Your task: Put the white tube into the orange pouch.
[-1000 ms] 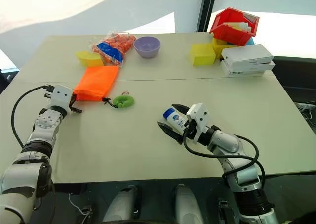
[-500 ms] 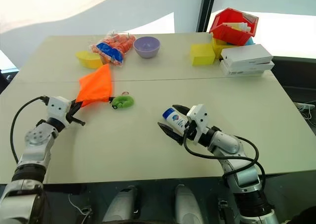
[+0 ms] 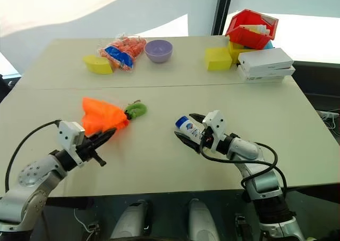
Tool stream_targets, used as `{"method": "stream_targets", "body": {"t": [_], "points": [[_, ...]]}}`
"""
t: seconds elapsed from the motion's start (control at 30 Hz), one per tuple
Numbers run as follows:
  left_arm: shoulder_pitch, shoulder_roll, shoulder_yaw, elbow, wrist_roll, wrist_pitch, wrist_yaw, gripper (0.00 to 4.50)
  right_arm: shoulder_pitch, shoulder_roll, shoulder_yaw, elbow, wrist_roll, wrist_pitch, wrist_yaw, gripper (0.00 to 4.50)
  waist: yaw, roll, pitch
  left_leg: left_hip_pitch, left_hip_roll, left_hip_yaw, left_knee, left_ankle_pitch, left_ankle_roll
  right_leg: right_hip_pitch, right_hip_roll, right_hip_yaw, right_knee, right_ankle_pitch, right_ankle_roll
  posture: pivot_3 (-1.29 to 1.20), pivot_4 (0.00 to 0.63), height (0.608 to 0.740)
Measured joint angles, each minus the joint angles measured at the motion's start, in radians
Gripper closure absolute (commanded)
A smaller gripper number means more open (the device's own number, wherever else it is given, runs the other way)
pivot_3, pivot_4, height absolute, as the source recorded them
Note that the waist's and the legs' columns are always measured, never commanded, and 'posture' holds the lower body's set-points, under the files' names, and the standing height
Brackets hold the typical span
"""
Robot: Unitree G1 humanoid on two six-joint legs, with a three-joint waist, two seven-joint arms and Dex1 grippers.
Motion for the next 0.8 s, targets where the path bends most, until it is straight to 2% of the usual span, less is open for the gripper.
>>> {"method": "stream_targets", "body": {"t": [0.17,0.37,0.6,0.8], "points": [[0.111,0.009,-0.01,-0.106,-0.085,0.085,-0.011,4.45,0.009,-0.033,-0.013,0.042,-0.028,0.003,-0.003,0.0,-0.002,0.0,0.0,0.0,0.0,0.002,0.0,0.0,0.0,-0.001,0.001,0.002,-0.001,0.0,0.0,0.0,0.15,0.74],[0.17,0.014,0.083,-0.024,-0.073,0.064,-0.04,4.45,0.03,-0.034,-0.014,0.072,-0.058,0.002,-0.014,0.0,-0.002,0.0,0.0,-0.001,0.001,0.002,0.001,0.0,0.0,-0.002,0.002,0.002,-0.001,-0.001,0.001,0.0,0.15,0.74],[0.117,0.01,0.227,0.143,-0.06,0.0,-0.047,4.45,0.049,-0.027,-0.015,0.105,-0.078,-0.002,-0.044,0.0,0.0,0.0,0.0,-0.003,0.001,0.003,0.001,0.0,0.0,-0.004,0.001,0.002,-0.001,0.001,-0.001,0.0,0.15,0.74],[0.095,0.011,0.221,0.169,-0.057,-0.003,-0.075,4.45,0.053,-0.013,-0.019,0.112,-0.078,-0.01,-0.064,0.0,-0.001,0.0,0.0,-0.003,0.001,0.005,0.001,0.0,0.0,-0.005,0.001,0.004,-0.001,0.001,-0.001,0.0,0.15,0.74]]}}
